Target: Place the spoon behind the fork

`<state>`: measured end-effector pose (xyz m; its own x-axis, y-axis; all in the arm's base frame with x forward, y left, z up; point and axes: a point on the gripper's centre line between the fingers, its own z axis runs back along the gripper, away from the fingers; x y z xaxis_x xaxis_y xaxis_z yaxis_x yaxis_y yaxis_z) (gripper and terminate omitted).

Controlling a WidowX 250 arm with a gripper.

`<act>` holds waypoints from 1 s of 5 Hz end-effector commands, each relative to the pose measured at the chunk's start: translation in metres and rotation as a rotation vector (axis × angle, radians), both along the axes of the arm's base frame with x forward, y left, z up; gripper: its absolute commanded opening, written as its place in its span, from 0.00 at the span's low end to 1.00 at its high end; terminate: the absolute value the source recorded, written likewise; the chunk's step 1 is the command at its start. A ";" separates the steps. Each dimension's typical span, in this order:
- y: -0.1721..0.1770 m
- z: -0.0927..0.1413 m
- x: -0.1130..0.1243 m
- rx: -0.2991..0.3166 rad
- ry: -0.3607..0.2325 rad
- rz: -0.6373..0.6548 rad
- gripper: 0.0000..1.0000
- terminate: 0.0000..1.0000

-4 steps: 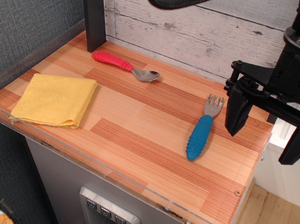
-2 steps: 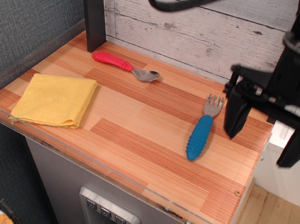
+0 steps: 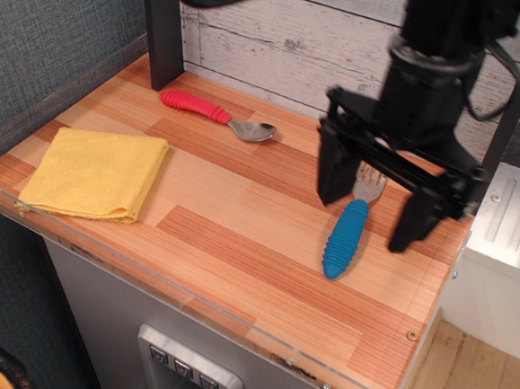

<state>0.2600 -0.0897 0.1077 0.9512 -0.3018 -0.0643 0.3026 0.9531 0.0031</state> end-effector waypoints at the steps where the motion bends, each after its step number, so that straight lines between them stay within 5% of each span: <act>1: 0.062 0.016 0.020 0.024 -0.102 -0.367 1.00 0.00; 2: 0.103 0.019 0.036 0.068 -0.053 -0.504 1.00 0.00; 4: 0.154 0.013 0.064 0.036 0.030 -0.722 1.00 0.00; 5: 0.163 0.011 0.078 0.085 0.045 -0.838 1.00 0.00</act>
<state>0.3252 0.0814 0.1048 0.4104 -0.8976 -0.1608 0.9094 0.4160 -0.0010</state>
